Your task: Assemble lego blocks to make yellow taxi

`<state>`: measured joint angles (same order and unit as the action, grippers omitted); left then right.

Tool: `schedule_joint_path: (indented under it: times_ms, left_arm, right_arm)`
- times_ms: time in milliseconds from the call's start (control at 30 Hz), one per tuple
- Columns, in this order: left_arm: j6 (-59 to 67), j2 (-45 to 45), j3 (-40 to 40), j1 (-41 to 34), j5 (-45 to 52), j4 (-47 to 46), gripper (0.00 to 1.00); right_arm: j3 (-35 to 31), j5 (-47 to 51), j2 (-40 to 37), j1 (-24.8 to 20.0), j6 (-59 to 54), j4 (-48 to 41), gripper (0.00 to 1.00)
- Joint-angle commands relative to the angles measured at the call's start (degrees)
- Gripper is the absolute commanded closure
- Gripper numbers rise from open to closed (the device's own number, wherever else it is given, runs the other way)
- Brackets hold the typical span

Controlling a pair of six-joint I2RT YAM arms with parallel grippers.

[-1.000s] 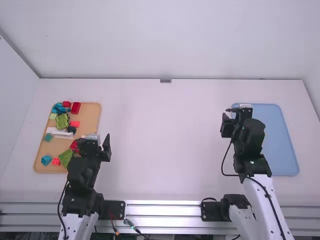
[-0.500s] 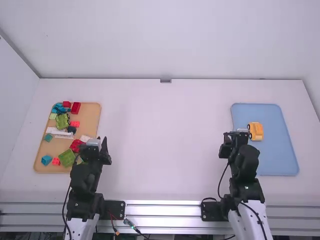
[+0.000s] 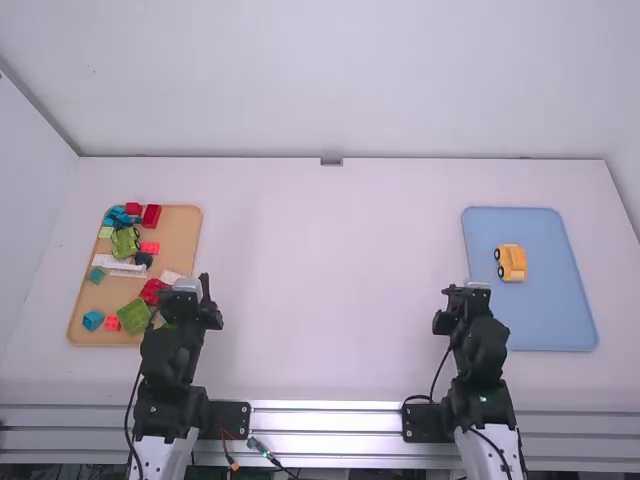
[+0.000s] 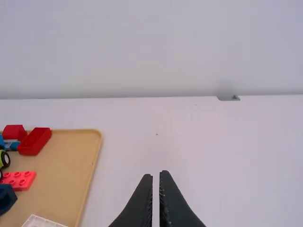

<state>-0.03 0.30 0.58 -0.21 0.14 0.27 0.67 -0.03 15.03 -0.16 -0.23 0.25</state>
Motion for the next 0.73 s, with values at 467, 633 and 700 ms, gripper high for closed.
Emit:
schedule_joint_path:
  times_ms: [467,633,700]
  left_arm:
    - [0.03,-0.3,-0.58,0.21,-0.14,-0.27,1.0]
    - [0.03,-0.3,-0.58,0.21,-0.14,-0.27,1.0]
    - [0.03,-0.3,-0.58,0.21,-0.14,-0.27,1.0]
  right_arm:
    - [-0.67,0.03,-11.97,0.16,0.23,-0.25,1.0]
    - [-0.67,0.03,-14.75,0.16,0.23,-0.25,1.0]
    - [-0.67,0.03,-15.03,0.16,0.23,-0.25,1.0]
